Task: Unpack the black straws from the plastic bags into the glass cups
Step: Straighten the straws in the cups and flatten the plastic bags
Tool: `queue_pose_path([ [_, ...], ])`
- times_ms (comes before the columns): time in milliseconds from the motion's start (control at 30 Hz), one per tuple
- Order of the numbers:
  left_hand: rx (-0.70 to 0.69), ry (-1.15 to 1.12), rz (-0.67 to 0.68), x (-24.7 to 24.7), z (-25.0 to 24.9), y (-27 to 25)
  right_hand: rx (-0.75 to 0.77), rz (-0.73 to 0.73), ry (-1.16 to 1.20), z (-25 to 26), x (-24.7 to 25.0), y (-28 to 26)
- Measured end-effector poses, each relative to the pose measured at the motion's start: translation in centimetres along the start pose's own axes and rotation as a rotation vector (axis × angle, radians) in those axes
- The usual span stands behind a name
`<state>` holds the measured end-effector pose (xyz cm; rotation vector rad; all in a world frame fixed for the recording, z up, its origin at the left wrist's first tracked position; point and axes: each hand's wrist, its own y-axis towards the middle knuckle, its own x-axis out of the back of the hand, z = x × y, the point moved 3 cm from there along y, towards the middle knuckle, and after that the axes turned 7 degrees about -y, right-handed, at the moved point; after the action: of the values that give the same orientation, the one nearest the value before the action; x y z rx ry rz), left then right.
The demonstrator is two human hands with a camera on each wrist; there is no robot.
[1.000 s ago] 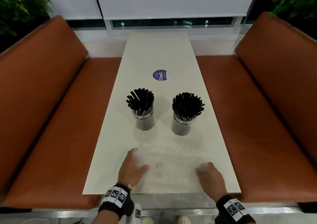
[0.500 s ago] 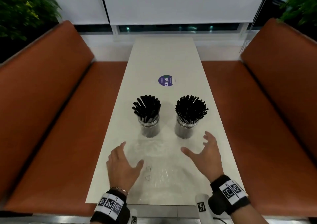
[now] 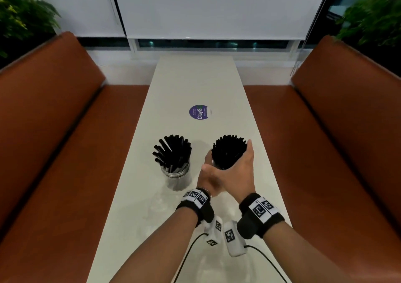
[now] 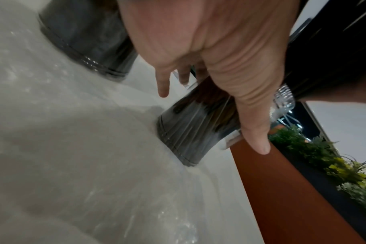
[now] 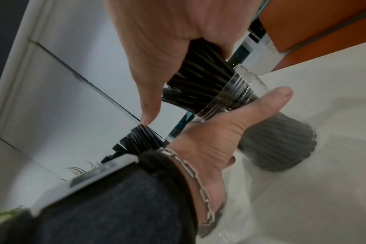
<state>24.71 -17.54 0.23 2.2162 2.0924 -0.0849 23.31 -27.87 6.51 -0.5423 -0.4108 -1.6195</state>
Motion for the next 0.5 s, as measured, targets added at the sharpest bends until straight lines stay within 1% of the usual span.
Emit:
queue_pose_path([
  [33,-0.023,0.058,0.004,-0.6,0.3,0.2,0.022,-0.008,0.000,0.0,-0.2,0.4],
  [67,-0.023,0.197,0.035,-0.8,0.7,0.2,0.047,-0.020,0.004,0.0,-0.4,0.8],
  [100,0.009,0.286,0.031,-0.7,1.2,0.3,0.071,-0.034,0.007,0.0,-0.6,1.3],
  [133,-0.017,0.319,-0.049,-0.7,1.8,0.7,0.095,-0.046,0.008,0.1,-0.9,1.8],
  [167,-0.076,0.222,-0.092,-1.0,1.5,0.8,0.118,-0.053,0.005,0.2,-1.1,2.3],
  [200,-0.073,0.130,-0.136,-0.9,1.4,0.8,0.140,-0.053,-0.001,0.4,-1.3,2.9],
  [233,-0.059,0.345,-0.157,-0.8,1.2,0.4,0.160,-0.046,-0.012,0.6,-1.4,3.5],
  [267,-0.032,0.538,-0.143,-0.9,2.2,0.4,0.191,-0.038,-0.028,0.8,-1.5,4.1],
  [300,0.061,0.539,-0.201,-0.7,3.2,0.7,0.230,-0.028,-0.048,1.1,-1.4,4.7],
  [333,0.154,0.443,-0.271,-0.7,3.6,0.7,0.277,-0.013,-0.067,1.4,-1.2,5.3],
  [367,0.161,0.381,-0.294,-0.8,3.4,0.8,0.327,0.011,-0.083,1.6,-1.0,6.0],
  [400,0.177,0.370,-0.276,-0.9,3.7,0.9,0.374,0.049,-0.097,1.8,-0.7,6.6],
  [433,0.190,0.375,-0.280,-1.0,3.7,1.0,0.407,0.103,-0.109,2.0,-0.4,7.1],
  [500,0.199,0.372,-0.321,-1.0,4.0,1.2,0.419,0.254,-0.117,2.5,0.1,8.2],
])
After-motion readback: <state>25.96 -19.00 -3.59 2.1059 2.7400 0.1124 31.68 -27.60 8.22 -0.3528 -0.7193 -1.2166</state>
